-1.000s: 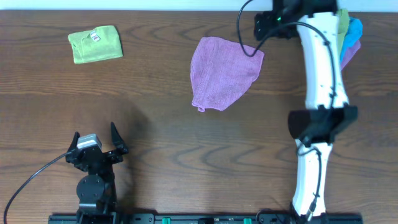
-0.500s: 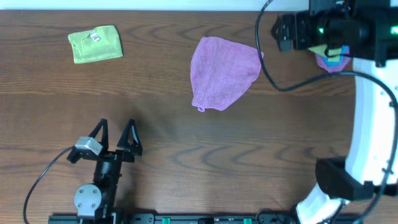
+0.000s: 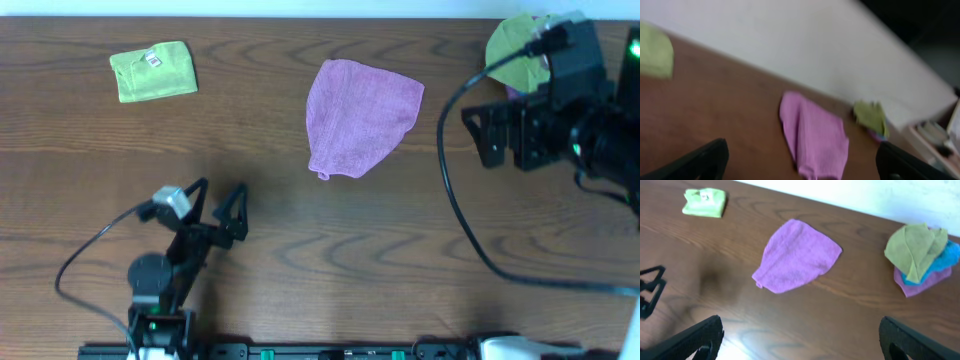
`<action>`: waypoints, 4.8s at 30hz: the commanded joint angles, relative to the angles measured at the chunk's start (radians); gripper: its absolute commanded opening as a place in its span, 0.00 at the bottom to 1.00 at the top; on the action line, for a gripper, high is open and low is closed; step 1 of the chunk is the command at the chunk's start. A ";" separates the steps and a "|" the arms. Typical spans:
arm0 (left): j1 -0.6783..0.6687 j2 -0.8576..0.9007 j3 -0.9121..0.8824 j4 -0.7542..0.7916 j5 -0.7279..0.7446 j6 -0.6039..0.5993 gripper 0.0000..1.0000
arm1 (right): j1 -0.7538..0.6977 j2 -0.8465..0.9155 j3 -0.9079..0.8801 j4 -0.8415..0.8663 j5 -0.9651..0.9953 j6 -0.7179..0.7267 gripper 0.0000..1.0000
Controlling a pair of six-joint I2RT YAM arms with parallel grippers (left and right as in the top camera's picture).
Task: Fold the cloth
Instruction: 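Retract the right arm and move the left gripper toward the pink cloth, then grasp the left edge of the pink cloth with the left gripper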
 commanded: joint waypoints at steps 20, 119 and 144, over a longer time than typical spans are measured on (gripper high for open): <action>-0.089 0.967 0.759 -0.058 0.228 0.340 0.95 | 0.002 -0.331 -0.419 0.058 0.410 0.072 0.99; -0.215 1.570 1.419 -0.758 0.188 0.265 0.96 | 0.001 -0.608 -0.927 0.312 0.371 0.143 0.99; -0.204 1.642 1.428 -0.644 0.259 0.162 0.06 | 0.001 -0.607 -0.927 0.367 0.371 0.143 0.99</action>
